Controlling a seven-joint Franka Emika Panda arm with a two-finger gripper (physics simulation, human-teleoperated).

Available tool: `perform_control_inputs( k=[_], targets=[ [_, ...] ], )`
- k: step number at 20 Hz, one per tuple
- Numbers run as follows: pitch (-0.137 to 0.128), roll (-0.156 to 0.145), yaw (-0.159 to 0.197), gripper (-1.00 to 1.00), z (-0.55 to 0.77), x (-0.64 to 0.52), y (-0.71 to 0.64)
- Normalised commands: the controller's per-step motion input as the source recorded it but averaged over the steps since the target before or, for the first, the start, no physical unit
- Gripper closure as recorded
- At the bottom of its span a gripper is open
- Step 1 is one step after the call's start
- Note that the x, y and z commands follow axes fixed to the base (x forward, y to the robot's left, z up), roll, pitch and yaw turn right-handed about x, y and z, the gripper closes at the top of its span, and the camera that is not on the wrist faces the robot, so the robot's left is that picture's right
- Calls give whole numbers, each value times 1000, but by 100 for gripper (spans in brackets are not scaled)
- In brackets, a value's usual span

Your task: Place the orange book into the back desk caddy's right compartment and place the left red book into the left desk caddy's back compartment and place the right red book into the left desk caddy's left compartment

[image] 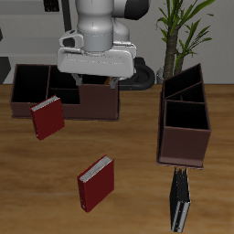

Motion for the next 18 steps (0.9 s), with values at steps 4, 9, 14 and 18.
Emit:
perform_control_inputs(
  k=[4, 9, 14, 18],
  targets=[
    [-23, 76, -41, -100, -70, 513, 165],
    [-10, 55, 2, -100, -138, 518, 17],
    [-10, -80, -68, -100, -136, 455, -285],
    [-22, -64, -94, -100, -356, 384, -172]
  ],
)
